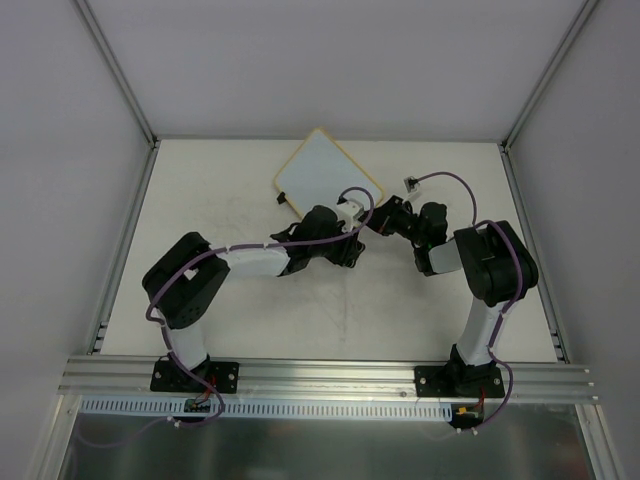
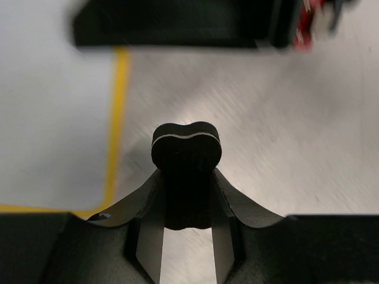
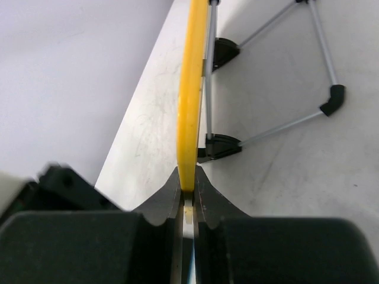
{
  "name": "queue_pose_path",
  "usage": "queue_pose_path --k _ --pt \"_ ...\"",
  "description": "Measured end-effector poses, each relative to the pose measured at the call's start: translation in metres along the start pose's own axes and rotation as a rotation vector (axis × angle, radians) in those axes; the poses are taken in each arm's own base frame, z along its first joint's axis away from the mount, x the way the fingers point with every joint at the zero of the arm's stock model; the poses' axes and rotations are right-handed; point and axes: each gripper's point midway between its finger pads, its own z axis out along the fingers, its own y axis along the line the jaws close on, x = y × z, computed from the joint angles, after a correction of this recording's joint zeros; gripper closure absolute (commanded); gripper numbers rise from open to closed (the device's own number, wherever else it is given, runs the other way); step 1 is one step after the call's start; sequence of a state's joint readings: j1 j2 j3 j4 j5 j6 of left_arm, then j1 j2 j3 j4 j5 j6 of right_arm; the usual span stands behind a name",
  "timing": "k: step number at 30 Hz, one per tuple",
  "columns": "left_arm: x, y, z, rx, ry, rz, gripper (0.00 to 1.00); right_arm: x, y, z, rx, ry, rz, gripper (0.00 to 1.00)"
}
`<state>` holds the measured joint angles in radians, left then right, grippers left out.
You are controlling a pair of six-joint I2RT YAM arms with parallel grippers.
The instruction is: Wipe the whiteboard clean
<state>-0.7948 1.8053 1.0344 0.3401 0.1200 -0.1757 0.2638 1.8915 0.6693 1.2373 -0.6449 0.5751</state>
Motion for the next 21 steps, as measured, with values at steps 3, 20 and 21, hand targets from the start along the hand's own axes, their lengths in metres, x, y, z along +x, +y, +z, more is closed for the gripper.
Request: queue_pose_path --k 3,20,21 --pt "0.034 -0.022 -0.01 0.049 0.087 -0.015 1.0 0.001 0.007 0.002 -0.022 0.004 0.014 1.0" --pt "0.045 0.034 -0.165 -0.203 0.033 -0.391 0.95 0.004 0.011 0.004 -0.032 0.015 0.026 1.0" --pt "0.061 0.041 -0.168 -0.236 0.065 -0.419 0.95 0.004 0.011 0.004 -0.032 0.015 0.026 1.0"
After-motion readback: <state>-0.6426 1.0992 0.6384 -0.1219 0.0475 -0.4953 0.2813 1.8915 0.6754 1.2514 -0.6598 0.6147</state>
